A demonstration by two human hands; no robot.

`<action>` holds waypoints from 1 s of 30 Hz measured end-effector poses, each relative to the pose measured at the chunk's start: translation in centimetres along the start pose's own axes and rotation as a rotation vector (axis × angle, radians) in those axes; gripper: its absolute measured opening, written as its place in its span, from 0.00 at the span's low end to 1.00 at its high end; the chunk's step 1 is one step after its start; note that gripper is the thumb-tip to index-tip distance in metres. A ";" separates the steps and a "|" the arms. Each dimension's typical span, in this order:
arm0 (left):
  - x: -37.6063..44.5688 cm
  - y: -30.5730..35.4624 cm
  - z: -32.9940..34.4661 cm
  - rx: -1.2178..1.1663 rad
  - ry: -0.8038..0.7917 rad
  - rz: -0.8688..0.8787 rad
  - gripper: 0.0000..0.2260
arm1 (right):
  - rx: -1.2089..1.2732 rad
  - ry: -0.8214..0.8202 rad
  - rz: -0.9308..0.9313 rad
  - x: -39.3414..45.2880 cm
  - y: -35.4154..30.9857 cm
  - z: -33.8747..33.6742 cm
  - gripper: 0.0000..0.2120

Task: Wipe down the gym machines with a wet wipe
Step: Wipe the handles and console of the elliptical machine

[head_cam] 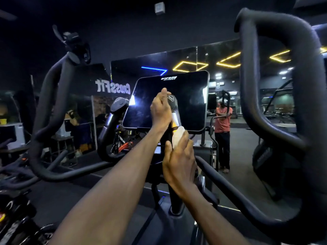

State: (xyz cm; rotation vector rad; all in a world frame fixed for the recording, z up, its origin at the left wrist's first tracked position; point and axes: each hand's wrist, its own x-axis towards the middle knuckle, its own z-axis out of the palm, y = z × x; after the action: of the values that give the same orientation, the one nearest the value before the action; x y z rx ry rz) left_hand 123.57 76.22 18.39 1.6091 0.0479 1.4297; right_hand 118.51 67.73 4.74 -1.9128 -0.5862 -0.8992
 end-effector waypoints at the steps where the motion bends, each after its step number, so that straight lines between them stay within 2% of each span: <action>1: -0.1 -0.1 0.0 0.016 0.010 0.013 0.17 | 0.030 0.004 0.008 -1.1 0.2 0.0 0.33; 4: -1.2 0.4 0.2 0.012 0.028 -0.065 0.17 | 0.081 -0.049 0.039 -3.8 2.3 0.0 0.35; 8: -2.4 0.9 0.4 -0.227 -0.043 -0.410 0.28 | 0.232 -0.084 0.124 -2.1 2.1 -0.5 0.30; 10: -2.9 0.9 0.3 -0.306 -0.118 -0.498 0.32 | 0.307 -0.076 0.102 -2.6 2.4 -0.4 0.32; 15: -3.5 1.0 0.5 -0.364 -0.047 -0.496 0.35 | 0.582 -0.142 0.188 -3.3 4.7 -1.2 0.29; 18: -3.6 1.1 0.7 -0.339 -0.035 -0.469 0.34 | 0.801 -0.211 0.244 -2.9 3.9 -1.8 0.32; 19: -3.7 1.2 0.7 -0.326 -0.034 -0.458 0.34 | 0.785 -0.223 0.250 -3.2 4.0 -1.8 0.33; 23: -4.2 1.8 0.8 -0.281 -0.009 -0.429 0.32 | 0.727 -0.225 0.341 -3.6 5.7 -0.8 0.21; 26: -4.2 1.8 0.8 -0.243 -0.003 -0.424 0.29 | 0.876 -0.225 0.426 -2.8 5.4 -1.5 0.26; 28: -4.1 1.7 0.8 -0.220 -0.008 -0.422 0.28 | 0.855 -0.246 0.446 -2.7 5.4 -1.3 0.28; 30: -4.2 1.7 0.9 -0.194 -0.011 -0.419 0.28 | 0.830 -0.272 0.560 -2.9 6.3 -0.1 0.39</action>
State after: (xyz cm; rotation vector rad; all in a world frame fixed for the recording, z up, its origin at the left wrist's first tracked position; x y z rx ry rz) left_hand 122.08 72.29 16.43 1.3509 0.2203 1.0669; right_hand 121.06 64.58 -0.85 -1.3096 -0.4399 0.0015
